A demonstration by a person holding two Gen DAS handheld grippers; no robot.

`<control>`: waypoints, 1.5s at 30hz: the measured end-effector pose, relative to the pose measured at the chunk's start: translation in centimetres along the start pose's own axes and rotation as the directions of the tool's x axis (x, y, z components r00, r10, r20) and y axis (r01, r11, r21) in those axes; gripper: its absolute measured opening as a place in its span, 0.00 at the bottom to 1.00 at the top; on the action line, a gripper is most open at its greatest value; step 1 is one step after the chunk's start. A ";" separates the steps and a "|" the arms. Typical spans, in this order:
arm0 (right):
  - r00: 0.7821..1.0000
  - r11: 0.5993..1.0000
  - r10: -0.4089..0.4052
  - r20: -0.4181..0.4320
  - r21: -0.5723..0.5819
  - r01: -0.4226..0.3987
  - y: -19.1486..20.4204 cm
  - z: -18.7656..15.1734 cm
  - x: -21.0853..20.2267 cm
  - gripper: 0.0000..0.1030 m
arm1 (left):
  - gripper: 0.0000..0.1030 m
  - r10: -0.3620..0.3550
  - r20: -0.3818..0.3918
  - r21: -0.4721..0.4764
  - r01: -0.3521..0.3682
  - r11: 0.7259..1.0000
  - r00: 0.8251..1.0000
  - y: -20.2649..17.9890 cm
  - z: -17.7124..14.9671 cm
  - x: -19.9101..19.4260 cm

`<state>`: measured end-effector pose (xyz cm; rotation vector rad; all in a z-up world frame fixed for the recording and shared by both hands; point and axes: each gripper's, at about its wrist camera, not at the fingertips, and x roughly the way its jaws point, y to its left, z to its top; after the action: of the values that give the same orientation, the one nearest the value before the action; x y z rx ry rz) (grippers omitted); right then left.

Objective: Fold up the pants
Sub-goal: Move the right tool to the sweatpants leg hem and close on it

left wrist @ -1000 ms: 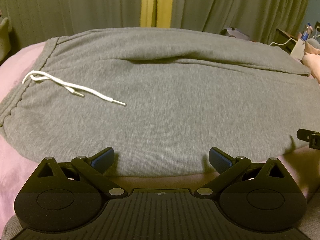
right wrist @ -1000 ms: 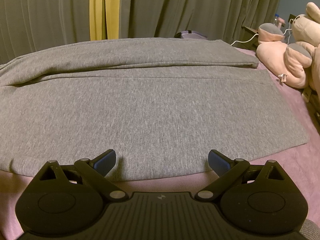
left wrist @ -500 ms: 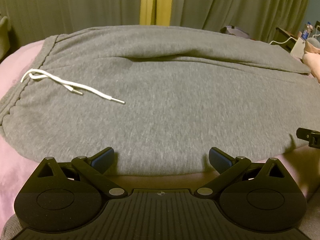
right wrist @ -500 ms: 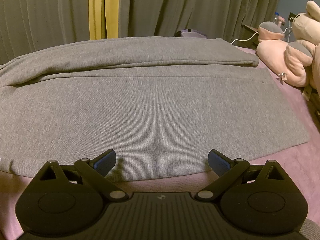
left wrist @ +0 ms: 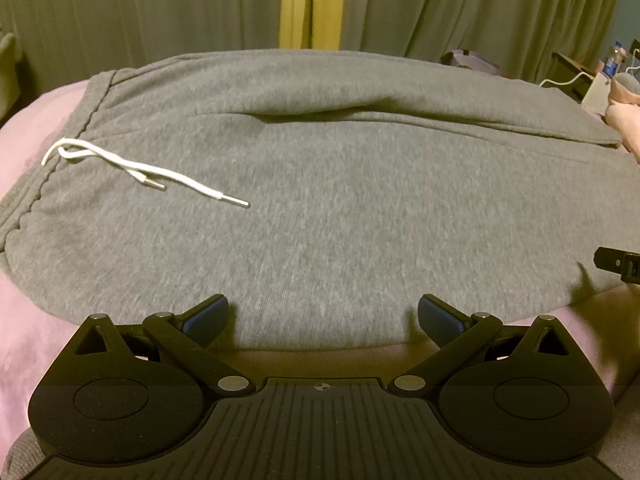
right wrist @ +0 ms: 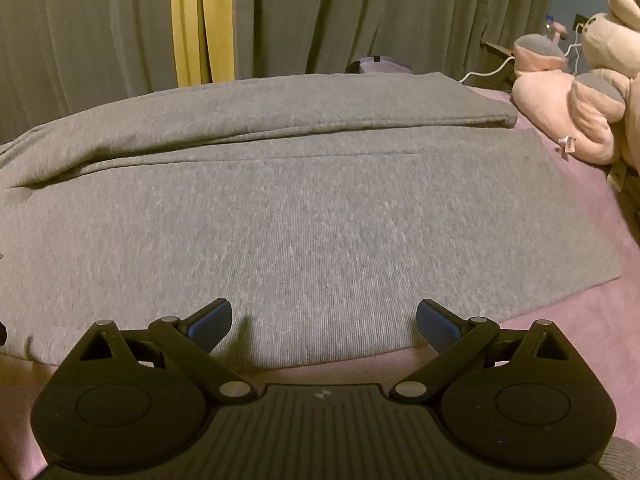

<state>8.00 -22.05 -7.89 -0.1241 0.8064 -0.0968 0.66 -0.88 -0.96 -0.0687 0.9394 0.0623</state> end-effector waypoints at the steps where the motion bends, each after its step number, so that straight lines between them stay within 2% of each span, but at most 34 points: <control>1: 1.000 1.000 0.001 -0.003 0.005 -0.001 -0.1 0.0 0.0 0.96 | 1.00 0.000 -0.001 0.001 0.000 1.000 1.000 -0.1 0.0 0.0; 10: 0.999 0.999 0.037 -0.022 0.040 -0.036 -0.7 0.7 0.5 0.96 | 1.00 -0.015 0.008 -0.010 0.015 1.000 1.000 0.0 0.1 -0.5; 15: 0.996 0.991 0.052 -0.076 0.124 -0.042 -2.2 2.2 2.7 0.96 | 1.00 -0.001 0.002 -0.028 0.001 1.000 1.000 0.1 0.4 -0.2; 20: 0.991 0.983 0.046 -0.127 0.183 -0.022 -3.9 3.8 5.2 0.96 | 1.00 0.010 0.033 -0.041 -0.008 0.999 0.999 0.2 1.4 0.0; 21: 0.990 0.984 0.030 -0.139 0.176 -0.005 -4.2 4.1 5.9 0.96 | 1.00 0.020 0.040 -0.042 -0.018 0.999 0.999 0.2 1.8 0.3; 23: 0.976 0.980 0.026 -0.218 0.197 0.018 -5.1 4.4 7.9 0.96 | 1.00 0.066 0.049 -0.045 -0.064 0.997 0.997 0.0 2.7 0.9; 26: 0.975 0.953 0.070 -0.209 0.301 -0.003 -6.9 4.6 8.6 0.97 | 1.00 0.120 0.074 -0.047 -0.116 0.992 0.990 -0.2 4.2 2.0; 29: 0.969 0.941 0.095 -0.230 0.337 -0.012 -7.8 5.0 9.4 0.97 | 1.00 0.157 0.094 -0.074 -0.150 0.986 0.983 0.0 5.9 3.4; 33: 0.965 0.975 0.065 -0.253 0.221 -0.008 -6.9 5.7 10.2 0.97 | 1.00 0.215 0.107 -0.125 -0.201 0.972 0.971 1.5 7.5 5.6; 35: 0.962 0.982 0.054 -0.267 0.191 -0.002 -6.5 6.0 10.5 0.97 | 1.00 0.268 0.114 -0.136 -0.252 0.958 0.957 2.3 7.7 6.5; 38: 0.937 0.983 0.076 -0.342 0.185 -0.012 -7.0 8.1 11.3 0.97 | 1.00 0.384 0.132 -0.129 -0.368 0.921 0.914 3.2 7.7 7.3; 39: 0.943 0.977 0.103 -0.315 0.212 -0.036 -7.5 9.3 11.2 0.96 | 1.00 0.415 0.146 -0.138 -0.397 0.908 0.898 3.6 7.7 7.1; 40: 0.960 0.966 0.123 -0.252 0.251 -0.058 -8.2 10.7 10.8 0.96 | 1.00 0.435 0.165 -0.152 -0.413 0.898 0.885 4.0 7.7 6.8; 42: 0.980 0.943 0.125 -0.154 0.327 -0.069 -9.3 13.7 10.9 0.96 | 1.00 0.459 0.205 -0.195 -0.423 0.885 0.865 4.7 7.6 6.5; 43: 0.985 0.930 0.122 -0.122 0.361 -0.070 -9.6 15.3 11.4 0.96 | 1.00 0.458 0.207 -0.212 -0.417 0.884 0.865 5.0 7.6 6.7; 45: 0.990 0.913 0.113 -0.089 0.401 -0.068 -9.6 18.3 13.2 0.96 | 1.00 0.423 0.166 -0.214 -0.386 0.897 0.891 5.5 7.8 7.8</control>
<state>30.00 -31.94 -3.38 0.3072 0.8870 -0.1796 11.09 5.44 -2.81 -0.0262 0.7224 0.5341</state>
